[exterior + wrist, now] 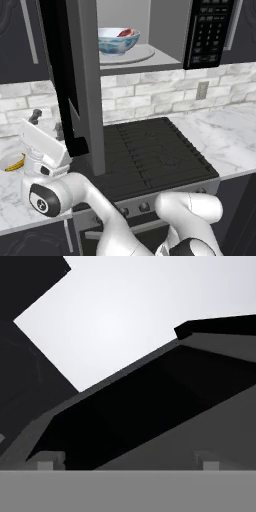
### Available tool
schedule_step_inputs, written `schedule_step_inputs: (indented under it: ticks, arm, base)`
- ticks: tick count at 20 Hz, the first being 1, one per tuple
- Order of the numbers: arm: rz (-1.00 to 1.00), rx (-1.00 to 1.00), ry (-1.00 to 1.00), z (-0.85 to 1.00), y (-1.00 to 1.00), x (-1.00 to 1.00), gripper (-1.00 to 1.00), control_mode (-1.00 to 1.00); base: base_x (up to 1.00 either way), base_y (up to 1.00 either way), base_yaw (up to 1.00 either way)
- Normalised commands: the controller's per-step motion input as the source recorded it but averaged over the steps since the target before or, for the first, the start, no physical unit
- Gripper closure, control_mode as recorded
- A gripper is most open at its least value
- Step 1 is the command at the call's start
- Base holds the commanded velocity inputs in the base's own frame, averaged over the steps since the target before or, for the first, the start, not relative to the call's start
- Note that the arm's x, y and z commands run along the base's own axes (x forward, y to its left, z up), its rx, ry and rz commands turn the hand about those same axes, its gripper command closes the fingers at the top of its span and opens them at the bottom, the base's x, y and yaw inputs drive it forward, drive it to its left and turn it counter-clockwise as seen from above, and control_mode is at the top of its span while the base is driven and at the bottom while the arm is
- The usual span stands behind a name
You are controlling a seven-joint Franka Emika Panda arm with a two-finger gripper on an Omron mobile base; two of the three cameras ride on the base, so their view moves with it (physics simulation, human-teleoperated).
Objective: Remove the banana from the bowl and place it on the small plate. Then place the bowl with only the steak in the microwave, close the door, and press the start button to microwave the steak.
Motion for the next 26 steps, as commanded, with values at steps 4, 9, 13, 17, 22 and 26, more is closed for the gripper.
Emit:
schedule_step_inputs:
  ticks: [4, 9, 13, 17, 22, 26]
  arm:
    - [0.0, 0.0, 0.0, 0.74, -0.31, 0.0, -1.0, -1.0]
    - [0.0, 0.0, -0.03, 0.45, -0.79, 0.0, -1.0, -1.0]
    - [0.0, 0.07, -0.11, 0.23, -1.0, 0.0, -1.0, -1.0]
    - [0.0, 0.13, -0.08, 0.13, -1.0, 0.0, -1.0, -1.0]
    - [0.05, 0.23, -0.02, 0.05, -1.0, 0.2, -1.0, -1.0]
    - [0.13, 0.28, 0.0, 0.02, -0.86, 0.41, -1.0, -1.0]
  base:
    - [0.0, 0.0, 0.0]
    - [0.0, 0.0, 0.0]
    - [0.0, 0.0, 0.0]
    - [0.0, 0.0, 0.0]
    - [0.0, 0.0, 0.0]
    - [0.0, 0.0, 0.0]
